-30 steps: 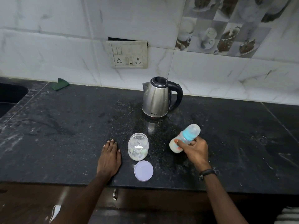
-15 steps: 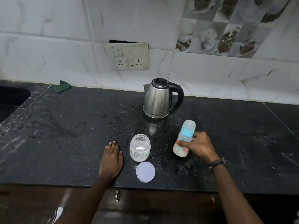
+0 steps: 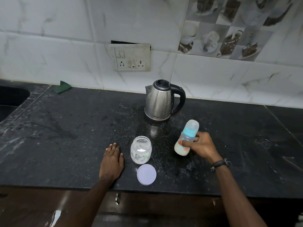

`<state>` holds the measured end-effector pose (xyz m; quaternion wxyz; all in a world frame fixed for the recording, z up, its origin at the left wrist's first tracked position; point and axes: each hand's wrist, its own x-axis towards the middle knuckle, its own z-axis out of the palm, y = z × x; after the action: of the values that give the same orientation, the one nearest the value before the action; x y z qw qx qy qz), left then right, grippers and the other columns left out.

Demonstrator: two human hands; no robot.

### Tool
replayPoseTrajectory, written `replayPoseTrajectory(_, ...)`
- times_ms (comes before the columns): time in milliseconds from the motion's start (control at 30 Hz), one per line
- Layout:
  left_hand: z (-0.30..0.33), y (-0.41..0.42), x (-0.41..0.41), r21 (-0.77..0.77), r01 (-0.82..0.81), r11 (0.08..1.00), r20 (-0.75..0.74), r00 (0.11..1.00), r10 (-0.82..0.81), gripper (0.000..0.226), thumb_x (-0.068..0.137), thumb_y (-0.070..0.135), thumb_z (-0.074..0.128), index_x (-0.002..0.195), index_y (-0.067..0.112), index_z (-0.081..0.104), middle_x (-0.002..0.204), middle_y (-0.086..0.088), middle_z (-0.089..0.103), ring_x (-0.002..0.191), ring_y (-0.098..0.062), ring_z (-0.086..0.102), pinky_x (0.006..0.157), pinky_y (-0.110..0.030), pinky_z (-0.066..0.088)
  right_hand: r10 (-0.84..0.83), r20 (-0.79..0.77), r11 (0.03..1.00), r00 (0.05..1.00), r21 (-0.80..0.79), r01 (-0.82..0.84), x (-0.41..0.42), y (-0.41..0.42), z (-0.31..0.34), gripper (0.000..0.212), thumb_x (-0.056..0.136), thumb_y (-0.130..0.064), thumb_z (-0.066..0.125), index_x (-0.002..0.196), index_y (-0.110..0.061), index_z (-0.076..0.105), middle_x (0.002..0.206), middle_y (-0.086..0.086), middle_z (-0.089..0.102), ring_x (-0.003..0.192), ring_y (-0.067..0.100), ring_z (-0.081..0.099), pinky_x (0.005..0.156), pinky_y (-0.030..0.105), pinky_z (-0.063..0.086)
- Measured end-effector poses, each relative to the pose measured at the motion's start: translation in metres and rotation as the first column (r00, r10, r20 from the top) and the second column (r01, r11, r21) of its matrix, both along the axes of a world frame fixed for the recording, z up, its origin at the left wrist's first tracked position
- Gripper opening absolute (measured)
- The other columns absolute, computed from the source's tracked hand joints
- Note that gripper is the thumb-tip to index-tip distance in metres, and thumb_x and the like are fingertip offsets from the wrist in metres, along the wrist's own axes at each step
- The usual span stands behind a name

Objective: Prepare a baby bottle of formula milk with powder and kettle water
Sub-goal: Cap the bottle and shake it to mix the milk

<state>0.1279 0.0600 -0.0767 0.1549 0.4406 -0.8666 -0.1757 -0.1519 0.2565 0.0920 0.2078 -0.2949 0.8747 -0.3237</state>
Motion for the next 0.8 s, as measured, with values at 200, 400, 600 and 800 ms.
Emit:
replayPoseTrajectory(200, 0.002, 0.001, 0.000, -0.007, -0.003, 1.000, -0.003, 1.000, 0.003, 0.063, 0.095, 0.037, 0.028, 0.127, -0.006, 0.062, 0.141, -0.025, 0.054, 0.133, -0.039, 0.049, 0.116, -0.048, 0.035, -0.043, -0.012, 0.999, 0.999, -0.010, 0.043, 0.005, -0.002, -0.004, 0.045, 0.060, -0.036, 0.092, 0.096, -0.019, 0.072, 0.093, -0.002, 0.075, 0.083, 0.012, 0.071, 0.076, 0.034, 0.057)
replayPoseTrajectory(400, 0.002, 0.001, 0.000, -0.003, -0.001, 1.000, -0.015, 1.000, 0.001, 0.062, 0.095, 0.036, 0.029, 0.124, -0.006, 0.063, 0.138, -0.026, 0.056, 0.131, -0.041, 0.051, 0.113, -0.050, 0.038, -0.061, 0.008, 0.998, 0.998, -0.029, 0.061, 0.006, 0.000, -0.007, 0.047, 0.059, -0.035, 0.092, 0.097, -0.016, 0.073, 0.095, 0.001, 0.076, 0.083, 0.013, 0.071, 0.075, 0.034, 0.058)
replayPoseTrajectory(600, 0.003, 0.001, 0.000, -0.010, -0.002, 1.000, -0.016, 1.000, 0.002, 0.063, 0.095, 0.036, 0.029, 0.124, -0.007, 0.063, 0.138, -0.026, 0.056, 0.131, -0.041, 0.051, 0.113, -0.050, 0.037, -0.044, 0.001, 0.998, 0.999, -0.033, 0.044, 0.006, 0.003, -0.008, 0.041, 0.058, -0.035, 0.092, 0.090, -0.018, 0.073, 0.090, 0.000, 0.077, 0.080, 0.013, 0.072, 0.076, 0.037, 0.059)
replayPoseTrajectory(800, 0.003, 0.002, 0.000, -0.011, -0.003, 1.000, -0.025, 1.000, 0.003, 0.062, 0.094, 0.036, 0.029, 0.124, -0.006, 0.063, 0.138, -0.026, 0.056, 0.131, -0.041, 0.051, 0.113, -0.050, 0.037, -0.089, 0.118, 0.988, 0.989, -0.114, 0.102, 0.009, 0.003, -0.007, 0.039, 0.055, -0.035, 0.093, 0.086, -0.019, 0.075, 0.084, -0.002, 0.077, 0.080, 0.015, 0.074, 0.080, 0.045, 0.061)
